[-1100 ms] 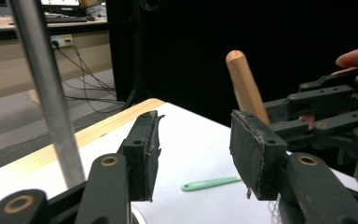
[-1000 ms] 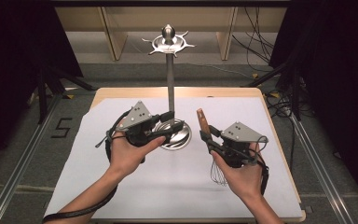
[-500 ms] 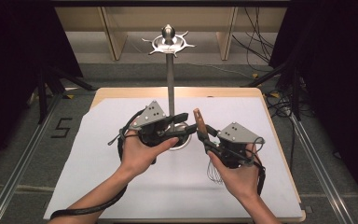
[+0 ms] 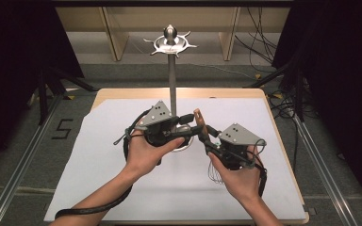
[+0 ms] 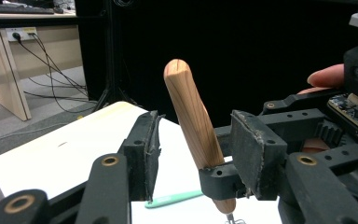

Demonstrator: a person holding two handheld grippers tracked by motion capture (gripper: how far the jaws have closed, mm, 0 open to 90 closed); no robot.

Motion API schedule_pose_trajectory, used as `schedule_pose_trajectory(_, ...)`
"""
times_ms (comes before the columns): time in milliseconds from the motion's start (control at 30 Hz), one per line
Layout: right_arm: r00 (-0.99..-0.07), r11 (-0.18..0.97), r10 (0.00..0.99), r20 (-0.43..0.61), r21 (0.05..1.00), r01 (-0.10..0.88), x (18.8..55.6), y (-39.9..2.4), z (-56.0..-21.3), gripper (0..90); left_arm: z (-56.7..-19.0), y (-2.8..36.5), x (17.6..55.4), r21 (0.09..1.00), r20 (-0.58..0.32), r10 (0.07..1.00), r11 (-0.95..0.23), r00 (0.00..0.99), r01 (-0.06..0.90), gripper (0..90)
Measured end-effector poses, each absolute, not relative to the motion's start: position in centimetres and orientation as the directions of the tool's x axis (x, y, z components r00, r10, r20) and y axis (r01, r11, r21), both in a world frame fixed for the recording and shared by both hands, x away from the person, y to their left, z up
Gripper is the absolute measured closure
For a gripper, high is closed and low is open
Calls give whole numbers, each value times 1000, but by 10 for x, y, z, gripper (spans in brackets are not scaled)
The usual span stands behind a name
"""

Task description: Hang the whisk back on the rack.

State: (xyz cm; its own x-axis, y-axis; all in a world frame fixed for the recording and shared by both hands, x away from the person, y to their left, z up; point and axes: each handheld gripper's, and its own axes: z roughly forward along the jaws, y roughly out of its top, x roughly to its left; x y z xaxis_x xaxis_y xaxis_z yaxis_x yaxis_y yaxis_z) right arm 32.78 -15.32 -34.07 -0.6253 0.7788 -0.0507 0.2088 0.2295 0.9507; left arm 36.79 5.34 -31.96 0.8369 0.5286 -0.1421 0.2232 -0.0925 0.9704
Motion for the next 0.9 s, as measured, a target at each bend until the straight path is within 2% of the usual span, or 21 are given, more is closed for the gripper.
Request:
schedule_pose_trajectory(233, -623, 225, 780, -54, 954, 199, 327, -151, -341, 683, -322, 50, 370, 967, -153, 520, -98, 840, 236, 568)
schedule_pose_trajectory(533, -623, 222, 780, -63, 958, 181, 325, -148, -337, 681, -315, 49, 369, 971, -150, 497, -90, 855, 223, 702)
schedule_pose_trajectory(567, -631, 233, 773, -69, 955, 181, 325, -148, -335, 680, -313, 48, 367, 974, -121, 497, -106, 859, 199, 728)
schedule_pose_trajectory(633, -629, 239, 774, -77, 955, 176, 325, -147, -334, 678, -312, 47, 366, 976, -92, 499, -125, 862, 177, 730)
schedule_pose_trajectory(767, -631, 258, 769, -104, 953, 158, 325, -148, -332, 653, -309, 49, 368, 977, -89, 497, -125, 863, 173, 733)
schedule_pose_trajectory(900, -625, 257, 776, -85, 948, 189, 323, -150, -334, 600, -303, 56, 375, 979, -68, 510, -133, 857, 156, 733)
